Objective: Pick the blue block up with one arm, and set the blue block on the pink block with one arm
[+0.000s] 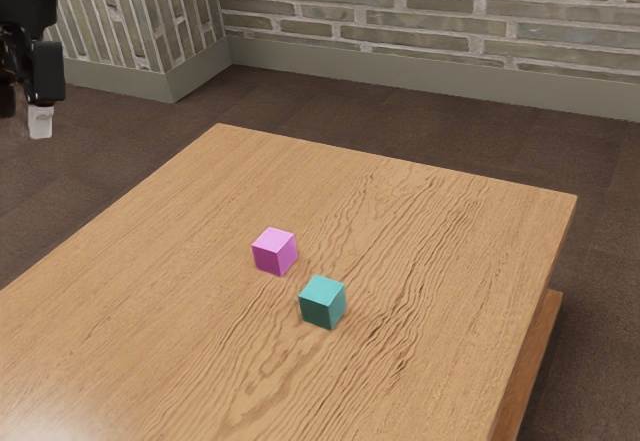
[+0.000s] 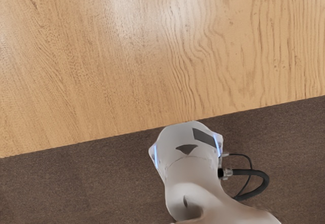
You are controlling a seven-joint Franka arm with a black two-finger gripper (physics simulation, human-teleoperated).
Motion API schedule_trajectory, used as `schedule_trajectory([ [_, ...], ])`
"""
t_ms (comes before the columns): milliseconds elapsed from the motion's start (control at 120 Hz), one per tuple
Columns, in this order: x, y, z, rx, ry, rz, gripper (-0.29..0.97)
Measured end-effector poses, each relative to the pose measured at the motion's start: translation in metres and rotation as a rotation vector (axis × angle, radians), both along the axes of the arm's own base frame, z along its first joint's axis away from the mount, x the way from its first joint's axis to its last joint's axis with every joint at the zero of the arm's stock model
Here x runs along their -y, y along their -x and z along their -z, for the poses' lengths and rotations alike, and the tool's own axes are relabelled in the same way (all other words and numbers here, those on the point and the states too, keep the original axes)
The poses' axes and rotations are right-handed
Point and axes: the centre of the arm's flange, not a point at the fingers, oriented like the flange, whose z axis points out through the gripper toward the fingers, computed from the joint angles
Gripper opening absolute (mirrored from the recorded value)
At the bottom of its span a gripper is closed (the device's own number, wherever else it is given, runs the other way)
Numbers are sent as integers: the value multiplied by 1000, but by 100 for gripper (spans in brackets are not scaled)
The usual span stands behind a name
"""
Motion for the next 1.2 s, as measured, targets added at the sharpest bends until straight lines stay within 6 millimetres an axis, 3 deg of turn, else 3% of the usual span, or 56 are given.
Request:
schedule_trajectory([
  [150, 15, -28, -6, 185, 17, 151, 68],
  [233, 38, -43, 1, 219, 34, 253, 68],
  [317, 62, -41, 11, 211, 68, 341, 68],
  [400, 82, -45, 53, 135, 107, 432, 68],
  [467, 87, -57, 104, 93, 140, 513, 68],
  [650, 92, -113, 185, 66, 249, 742, 68],
  [800, 105, -146, 236, 63, 323, 931, 68],
  [1025, 115, -168, 301, 98, 399, 1123, 68],
  [1200, 133, -189, 318, 163, 439, 1240, 68],
])
